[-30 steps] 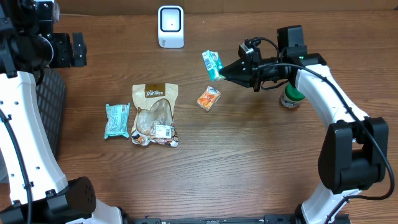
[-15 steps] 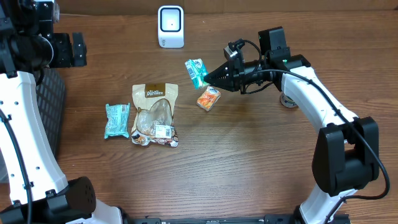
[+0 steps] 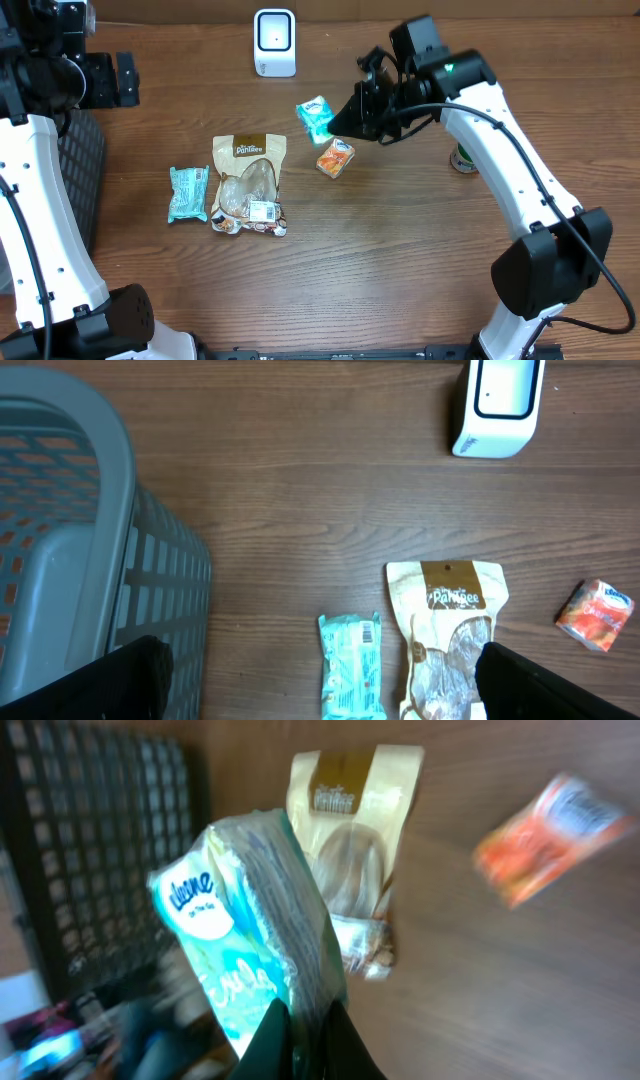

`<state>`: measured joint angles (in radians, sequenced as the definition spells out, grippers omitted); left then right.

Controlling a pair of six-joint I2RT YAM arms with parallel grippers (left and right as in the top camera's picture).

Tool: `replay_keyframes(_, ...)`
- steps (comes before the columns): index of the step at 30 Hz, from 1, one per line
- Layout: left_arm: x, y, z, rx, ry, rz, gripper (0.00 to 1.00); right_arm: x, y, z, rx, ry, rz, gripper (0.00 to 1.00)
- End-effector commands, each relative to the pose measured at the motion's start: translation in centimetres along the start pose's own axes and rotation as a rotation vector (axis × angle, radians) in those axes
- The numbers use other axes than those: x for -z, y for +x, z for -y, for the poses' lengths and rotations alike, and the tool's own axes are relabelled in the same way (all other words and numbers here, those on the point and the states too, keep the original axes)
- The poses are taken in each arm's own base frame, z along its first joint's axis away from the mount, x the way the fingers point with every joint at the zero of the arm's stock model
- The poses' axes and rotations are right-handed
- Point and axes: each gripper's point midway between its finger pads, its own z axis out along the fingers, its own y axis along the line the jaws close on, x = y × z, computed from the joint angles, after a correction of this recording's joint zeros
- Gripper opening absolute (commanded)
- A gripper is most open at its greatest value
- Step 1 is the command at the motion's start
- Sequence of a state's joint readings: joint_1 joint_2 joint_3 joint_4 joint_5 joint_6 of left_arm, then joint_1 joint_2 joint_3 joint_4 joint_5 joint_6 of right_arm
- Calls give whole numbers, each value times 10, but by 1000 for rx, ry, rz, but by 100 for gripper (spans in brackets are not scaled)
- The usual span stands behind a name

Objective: Scan the item barcode
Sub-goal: 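Lift the mint tissue pack and hold it in front of the scanner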

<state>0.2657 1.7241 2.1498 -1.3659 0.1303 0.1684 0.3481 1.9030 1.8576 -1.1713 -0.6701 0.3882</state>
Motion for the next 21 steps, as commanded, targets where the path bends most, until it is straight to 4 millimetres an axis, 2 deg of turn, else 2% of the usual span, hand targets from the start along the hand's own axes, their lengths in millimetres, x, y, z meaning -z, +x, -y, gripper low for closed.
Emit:
replay_keyframes(1,7,-5,-2,-20,-10,25,99,48,-44,-6,154,200,221,4)
replay_keyframes(4,7,-5,-2,-21,-10,24,100,60,-61,-9,205,317,279,4)
replay_keyframes(7,7,-5,-2,-20,-10,24,100,58,-83,-14,264,405,347,4)
replay_keyframes(15,7,-5,-2,-20,-10,25,99,39,-172,-19,502,749,689,4)
replay_keyframes(18,7,-5,-2,-20,-10,24,100,26,-198,-24,599,862,788,4)
replay_keyframes(21,7,-5,-2,-20,-10,25,100,-1,-221,-31,770,911,813,4)
